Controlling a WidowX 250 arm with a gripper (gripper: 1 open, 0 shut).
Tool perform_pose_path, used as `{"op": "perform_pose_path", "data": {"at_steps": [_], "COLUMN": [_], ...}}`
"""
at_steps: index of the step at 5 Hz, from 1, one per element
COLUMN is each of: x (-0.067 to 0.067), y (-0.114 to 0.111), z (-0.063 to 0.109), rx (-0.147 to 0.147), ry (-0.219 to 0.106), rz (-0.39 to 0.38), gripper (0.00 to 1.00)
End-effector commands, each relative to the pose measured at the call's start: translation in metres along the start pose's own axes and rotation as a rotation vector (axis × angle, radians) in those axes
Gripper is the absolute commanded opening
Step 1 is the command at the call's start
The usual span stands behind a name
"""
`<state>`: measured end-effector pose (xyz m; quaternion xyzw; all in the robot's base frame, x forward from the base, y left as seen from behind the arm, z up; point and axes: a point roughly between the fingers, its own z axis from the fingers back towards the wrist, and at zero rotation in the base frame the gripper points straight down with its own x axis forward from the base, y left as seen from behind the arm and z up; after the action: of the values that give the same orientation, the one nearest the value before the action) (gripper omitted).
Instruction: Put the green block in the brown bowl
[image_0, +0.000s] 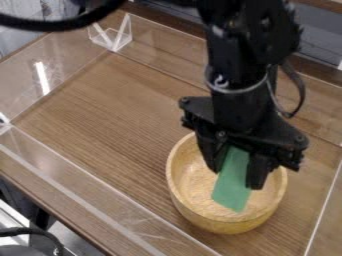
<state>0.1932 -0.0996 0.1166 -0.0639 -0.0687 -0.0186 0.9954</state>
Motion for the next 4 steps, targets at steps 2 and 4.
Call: {"op": "perform_pose_path", "data": {"at_steps": [2, 4], "x": [-0.0011, -0.0058], "y": [-0.0018, 0.0038], "z": [-0.0041, -0.0030], "rx": [-0.020, -0.030], "ry": [-0.021, 0.004], "rz": [0.008, 0.037], "gripper": [0.00, 0.00]}}
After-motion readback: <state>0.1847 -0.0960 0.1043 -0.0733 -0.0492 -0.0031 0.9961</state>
